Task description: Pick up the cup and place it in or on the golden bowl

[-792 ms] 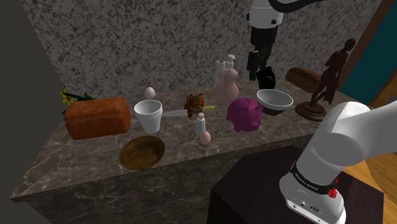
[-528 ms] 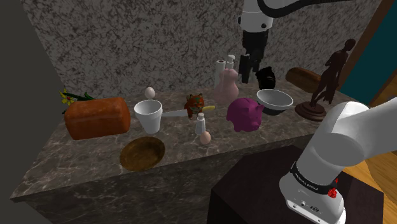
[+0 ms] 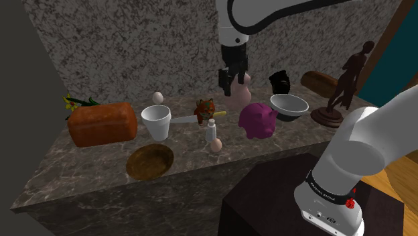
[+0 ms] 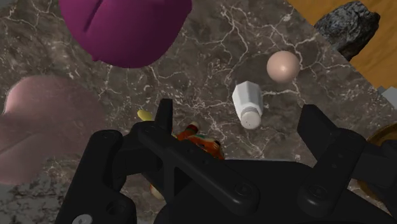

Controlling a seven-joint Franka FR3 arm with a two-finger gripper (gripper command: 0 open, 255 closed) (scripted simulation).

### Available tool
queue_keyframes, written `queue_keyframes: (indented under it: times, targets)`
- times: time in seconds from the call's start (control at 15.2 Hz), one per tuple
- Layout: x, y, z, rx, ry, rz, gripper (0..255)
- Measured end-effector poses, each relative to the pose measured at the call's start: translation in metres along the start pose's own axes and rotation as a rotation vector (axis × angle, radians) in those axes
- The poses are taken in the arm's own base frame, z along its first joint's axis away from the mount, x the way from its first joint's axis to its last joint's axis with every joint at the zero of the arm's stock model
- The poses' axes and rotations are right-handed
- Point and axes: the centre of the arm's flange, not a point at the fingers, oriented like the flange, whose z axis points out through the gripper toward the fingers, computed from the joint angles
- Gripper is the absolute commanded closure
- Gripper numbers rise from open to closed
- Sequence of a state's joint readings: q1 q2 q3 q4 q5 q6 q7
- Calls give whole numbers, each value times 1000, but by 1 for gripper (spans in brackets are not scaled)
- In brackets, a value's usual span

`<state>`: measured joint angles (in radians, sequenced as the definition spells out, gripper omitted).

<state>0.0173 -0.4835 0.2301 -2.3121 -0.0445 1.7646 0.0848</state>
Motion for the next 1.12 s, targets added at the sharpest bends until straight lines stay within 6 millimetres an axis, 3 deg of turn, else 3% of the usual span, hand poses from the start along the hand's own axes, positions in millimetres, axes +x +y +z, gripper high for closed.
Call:
queue_keyframes:
  times: [1.12]
  targets:
    - [170, -144, 41, -18, -15, -5, 0]
